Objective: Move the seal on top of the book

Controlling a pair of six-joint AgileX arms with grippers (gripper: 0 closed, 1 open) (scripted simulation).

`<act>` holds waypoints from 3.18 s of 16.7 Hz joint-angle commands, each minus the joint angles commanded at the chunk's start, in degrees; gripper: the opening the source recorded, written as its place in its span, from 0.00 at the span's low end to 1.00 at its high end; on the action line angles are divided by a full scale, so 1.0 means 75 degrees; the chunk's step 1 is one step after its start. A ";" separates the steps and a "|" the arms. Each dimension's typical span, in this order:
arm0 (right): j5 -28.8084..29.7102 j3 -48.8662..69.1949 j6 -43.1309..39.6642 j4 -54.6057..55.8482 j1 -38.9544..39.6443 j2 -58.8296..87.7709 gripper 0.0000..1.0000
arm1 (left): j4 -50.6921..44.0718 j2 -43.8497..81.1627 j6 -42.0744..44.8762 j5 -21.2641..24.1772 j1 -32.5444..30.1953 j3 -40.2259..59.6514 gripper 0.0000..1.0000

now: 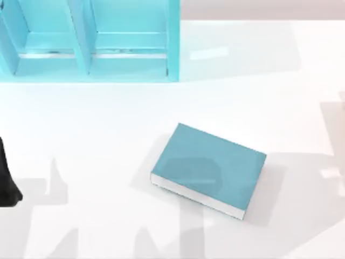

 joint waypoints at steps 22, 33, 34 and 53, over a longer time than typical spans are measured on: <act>0.0053 0.0615 -0.0594 0.0447 -0.0432 0.3104 1.00 | 0.0000 0.0000 0.0000 0.0000 0.0000 0.0000 1.00; 0.0054 0.0200 -0.0597 0.0939 -0.0436 0.3253 0.70 | 0.0000 0.0000 0.0000 0.0000 0.0000 0.0000 1.00; 0.0054 0.0200 -0.0597 0.0939 -0.0436 0.3253 0.62 | 0.0000 0.0000 0.0000 0.0000 0.0000 0.0000 1.00; 0.0065 0.0284 -0.0499 0.0890 -0.0420 0.3204 0.00 | 0.0000 0.0000 0.0000 0.0000 0.0000 0.0000 1.00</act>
